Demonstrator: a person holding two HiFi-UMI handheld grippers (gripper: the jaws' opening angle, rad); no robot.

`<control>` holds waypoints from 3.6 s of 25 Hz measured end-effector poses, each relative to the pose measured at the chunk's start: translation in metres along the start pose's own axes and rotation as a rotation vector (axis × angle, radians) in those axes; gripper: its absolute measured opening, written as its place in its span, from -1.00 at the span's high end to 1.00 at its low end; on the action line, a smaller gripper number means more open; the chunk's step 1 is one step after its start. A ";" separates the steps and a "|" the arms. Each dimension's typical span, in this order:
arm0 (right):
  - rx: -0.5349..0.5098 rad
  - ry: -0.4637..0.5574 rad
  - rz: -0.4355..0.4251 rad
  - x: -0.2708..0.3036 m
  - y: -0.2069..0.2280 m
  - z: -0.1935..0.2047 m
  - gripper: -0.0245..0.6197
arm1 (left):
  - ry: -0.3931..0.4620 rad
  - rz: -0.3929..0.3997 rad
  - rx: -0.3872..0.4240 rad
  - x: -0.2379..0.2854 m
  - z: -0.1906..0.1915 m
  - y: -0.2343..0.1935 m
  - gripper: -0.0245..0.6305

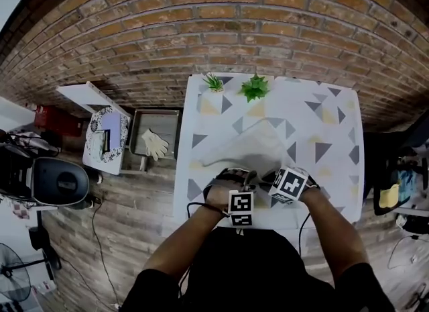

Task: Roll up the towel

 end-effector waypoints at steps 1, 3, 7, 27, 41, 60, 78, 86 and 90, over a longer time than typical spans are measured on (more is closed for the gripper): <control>0.000 0.004 -0.001 -0.001 -0.002 0.000 0.73 | 0.000 -0.007 -0.001 -0.001 0.000 0.001 0.28; 0.008 0.022 -0.011 -0.003 -0.005 0.000 0.73 | -0.006 -0.008 -0.006 0.000 0.001 0.003 0.19; 0.020 0.043 -0.022 -0.005 -0.012 0.003 0.73 | -0.017 0.028 -0.020 0.004 0.003 0.008 0.25; -0.225 0.064 0.324 -0.017 -0.049 0.003 0.41 | -0.044 0.315 -0.197 0.017 0.001 -0.007 0.73; -0.277 -0.097 0.526 0.021 -0.055 0.016 0.41 | -0.034 0.305 -0.188 0.017 0.001 -0.013 0.72; -0.212 -0.093 0.164 0.009 -0.036 0.025 0.74 | -0.090 0.188 -0.142 0.005 0.035 0.008 0.36; -0.140 -0.084 0.151 0.003 -0.031 0.030 0.53 | -0.045 0.430 -0.269 0.004 0.036 0.009 0.78; -0.193 0.014 0.230 -0.012 -0.042 0.016 0.41 | -0.031 0.525 -0.355 0.009 0.041 -0.002 0.78; -0.271 0.047 0.297 -0.009 -0.053 0.011 0.43 | -0.049 0.540 -0.333 0.010 0.039 -0.004 0.78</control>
Point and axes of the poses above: the fingertips, and each gripper's own axes: x forward along the fingers, y to its right, z out of its underside, the point moved 10 cm from there along -x, backward along the fingers, and after that the axes turned 4 degrees about -y, right-handed, at the moved point
